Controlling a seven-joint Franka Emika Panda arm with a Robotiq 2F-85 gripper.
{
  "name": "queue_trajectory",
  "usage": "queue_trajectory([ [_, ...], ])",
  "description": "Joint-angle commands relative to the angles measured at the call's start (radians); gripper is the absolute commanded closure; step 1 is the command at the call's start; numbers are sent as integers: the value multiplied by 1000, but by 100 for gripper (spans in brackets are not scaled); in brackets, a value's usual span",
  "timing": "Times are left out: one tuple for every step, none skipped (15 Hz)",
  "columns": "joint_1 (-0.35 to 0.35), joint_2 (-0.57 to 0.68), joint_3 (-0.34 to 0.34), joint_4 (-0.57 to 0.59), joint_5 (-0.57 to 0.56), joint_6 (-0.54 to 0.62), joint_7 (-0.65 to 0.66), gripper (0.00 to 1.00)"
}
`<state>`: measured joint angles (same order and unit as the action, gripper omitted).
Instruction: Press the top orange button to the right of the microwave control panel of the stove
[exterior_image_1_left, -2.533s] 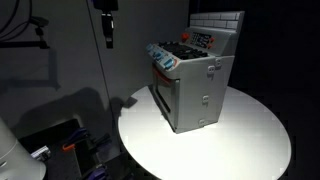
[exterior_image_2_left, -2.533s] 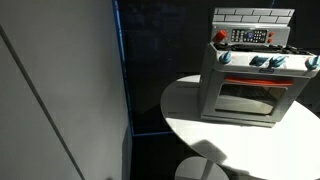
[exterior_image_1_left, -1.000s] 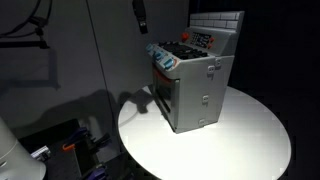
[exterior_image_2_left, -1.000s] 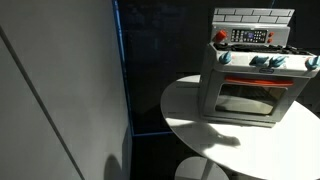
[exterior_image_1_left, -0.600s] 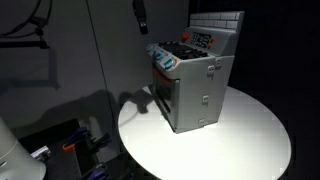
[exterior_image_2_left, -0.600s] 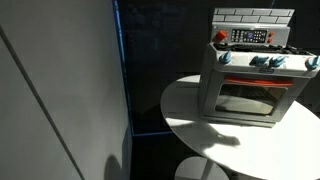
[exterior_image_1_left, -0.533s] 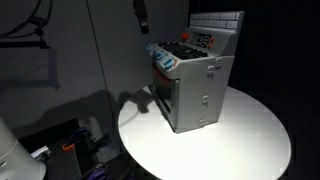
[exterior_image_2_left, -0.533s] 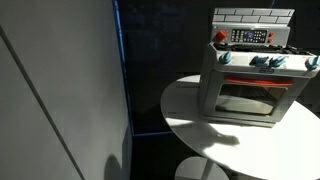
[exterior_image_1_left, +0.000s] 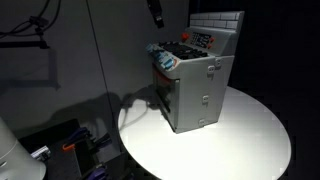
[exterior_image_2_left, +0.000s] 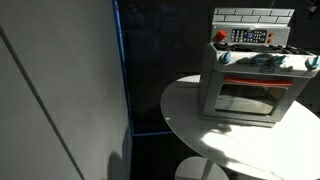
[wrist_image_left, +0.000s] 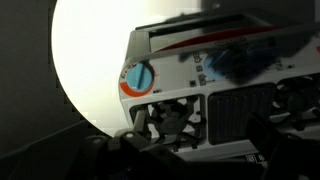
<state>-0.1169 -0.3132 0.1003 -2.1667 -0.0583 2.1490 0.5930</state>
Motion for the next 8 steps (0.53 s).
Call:
queue_trajectory([
  [-14,86,-3,84,-59,35,68,0],
  [-14,105,-5,99,-74,41,83,0],
  [-14,125,-7,113,-91,52,101,0],
  [-13,148,-11,131,-105,55,116,0],
  [-11,171,-16,148,-118,59,135,0],
  [-8,194,-22,165,-129,61,149,0],
  [-5,216,-28,182,-140,66,165,0],
  [0,236,-35,197,-145,69,173,0],
])
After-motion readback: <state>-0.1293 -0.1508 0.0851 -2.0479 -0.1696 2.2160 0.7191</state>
